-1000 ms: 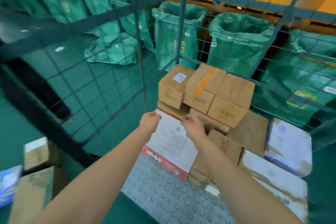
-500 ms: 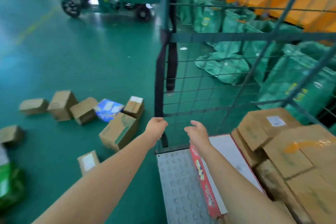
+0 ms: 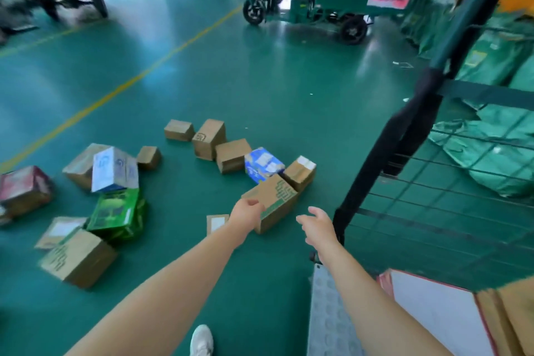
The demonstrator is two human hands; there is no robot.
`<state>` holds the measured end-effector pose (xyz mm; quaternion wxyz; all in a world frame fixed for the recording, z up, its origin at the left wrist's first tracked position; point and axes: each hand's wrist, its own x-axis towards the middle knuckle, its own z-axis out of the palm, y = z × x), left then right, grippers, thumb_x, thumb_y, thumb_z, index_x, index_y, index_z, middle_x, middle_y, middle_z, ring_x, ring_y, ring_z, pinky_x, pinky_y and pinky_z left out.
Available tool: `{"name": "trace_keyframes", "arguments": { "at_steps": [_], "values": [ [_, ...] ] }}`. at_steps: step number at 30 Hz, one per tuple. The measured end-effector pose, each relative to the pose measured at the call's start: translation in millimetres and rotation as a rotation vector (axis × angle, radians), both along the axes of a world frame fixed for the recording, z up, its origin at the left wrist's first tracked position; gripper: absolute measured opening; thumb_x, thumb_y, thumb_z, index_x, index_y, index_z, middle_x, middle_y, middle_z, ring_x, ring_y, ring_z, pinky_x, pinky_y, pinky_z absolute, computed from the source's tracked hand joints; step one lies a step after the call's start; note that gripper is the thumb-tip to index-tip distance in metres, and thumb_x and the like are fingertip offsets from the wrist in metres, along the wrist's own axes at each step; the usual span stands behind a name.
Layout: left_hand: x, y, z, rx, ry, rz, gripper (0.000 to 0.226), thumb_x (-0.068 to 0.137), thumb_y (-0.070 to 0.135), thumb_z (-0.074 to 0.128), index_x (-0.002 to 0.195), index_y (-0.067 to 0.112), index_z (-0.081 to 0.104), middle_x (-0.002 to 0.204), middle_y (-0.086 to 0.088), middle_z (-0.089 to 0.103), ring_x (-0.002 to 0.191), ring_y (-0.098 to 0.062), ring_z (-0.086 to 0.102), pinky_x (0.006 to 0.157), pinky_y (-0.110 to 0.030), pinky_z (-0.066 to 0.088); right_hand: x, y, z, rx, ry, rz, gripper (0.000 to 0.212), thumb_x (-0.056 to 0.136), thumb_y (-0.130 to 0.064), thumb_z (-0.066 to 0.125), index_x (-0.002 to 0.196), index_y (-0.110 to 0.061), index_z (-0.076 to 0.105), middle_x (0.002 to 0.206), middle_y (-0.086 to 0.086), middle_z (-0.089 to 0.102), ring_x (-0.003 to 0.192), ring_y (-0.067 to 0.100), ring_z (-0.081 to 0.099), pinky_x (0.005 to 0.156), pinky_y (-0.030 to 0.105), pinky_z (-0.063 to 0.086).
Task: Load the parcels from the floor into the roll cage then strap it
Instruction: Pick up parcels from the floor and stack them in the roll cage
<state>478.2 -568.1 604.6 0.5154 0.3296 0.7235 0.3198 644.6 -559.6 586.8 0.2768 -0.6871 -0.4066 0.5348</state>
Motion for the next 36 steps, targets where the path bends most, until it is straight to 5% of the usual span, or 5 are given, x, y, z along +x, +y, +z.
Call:
{"name": "trace_keyframes", "arguments": {
  "at_steps": [5, 9, 27, 31, 36],
  "values": [
    [-50, 49, -19, -0.040, -0.008, 0.006, 0.025, 0.094, 0.014, 0.054, 0.119, 0.013, 0.056, 0.102, -0.015, 0.061, 0.090, -0.026, 0.055, 0.073, -0.027, 0.038, -45, 47, -24, -0.054, 0.012, -0.022, 0.059, 0.095, -0.020, 0.058, 0.149, -0.015, 0.037, 0.125, 0.002, 0.053, 0.118, 0.023, 0.053, 0.105, 0.044, 0.044],
    [-89, 96, -30, -0.058, 0.013, -0.071, 0.015, 0.096, 0.012, 0.050, 0.110, 0.018, 0.054, 0.081, -0.003, 0.052, 0.085, -0.023, 0.049, 0.077, -0.029, 0.040, -82, 85, -40, -0.084, 0.032, -0.072, 0.062, 0.094, -0.021, 0.058, 0.151, -0.016, 0.034, 0.146, 0.007, 0.046, 0.129, 0.025, 0.048, 0.110, 0.048, 0.041],
    [-156, 351, -131, -0.251, 0.026, -0.171, 0.016, 0.095, 0.013, 0.049, 0.085, 0.025, 0.054, 0.095, -0.005, 0.050, 0.092, -0.024, 0.049, 0.084, -0.031, 0.041, -138, 324, -121, -0.299, 0.030, -0.168, 0.061, 0.096, -0.018, 0.056, 0.152, -0.014, 0.032, 0.149, 0.006, 0.043, 0.132, 0.025, 0.046, 0.111, 0.046, 0.039],
    [-169, 418, -161, -0.347, 0.027, -0.122, 0.041, 0.096, 0.016, 0.049, 0.136, 0.012, 0.051, 0.132, -0.008, 0.056, 0.117, -0.025, 0.054, 0.103, -0.036, 0.044, -147, 397, -148, -0.366, 0.021, -0.123, 0.054, 0.097, -0.011, 0.053, 0.148, -0.013, 0.038, 0.117, -0.003, 0.051, 0.110, 0.020, 0.050, 0.099, 0.036, 0.044],
    [-182, 479, -220, -0.418, 0.038, -0.098, 0.043, 0.096, 0.017, 0.048, 0.139, 0.013, 0.048, 0.135, -0.004, 0.053, 0.123, -0.023, 0.051, 0.108, -0.042, 0.041, -159, 461, -207, -0.462, -0.015, -0.078, 0.059, 0.097, -0.014, 0.053, 0.152, -0.013, 0.032, 0.132, 0.002, 0.049, 0.112, 0.020, 0.050, 0.102, 0.039, 0.044]
  ]
}}
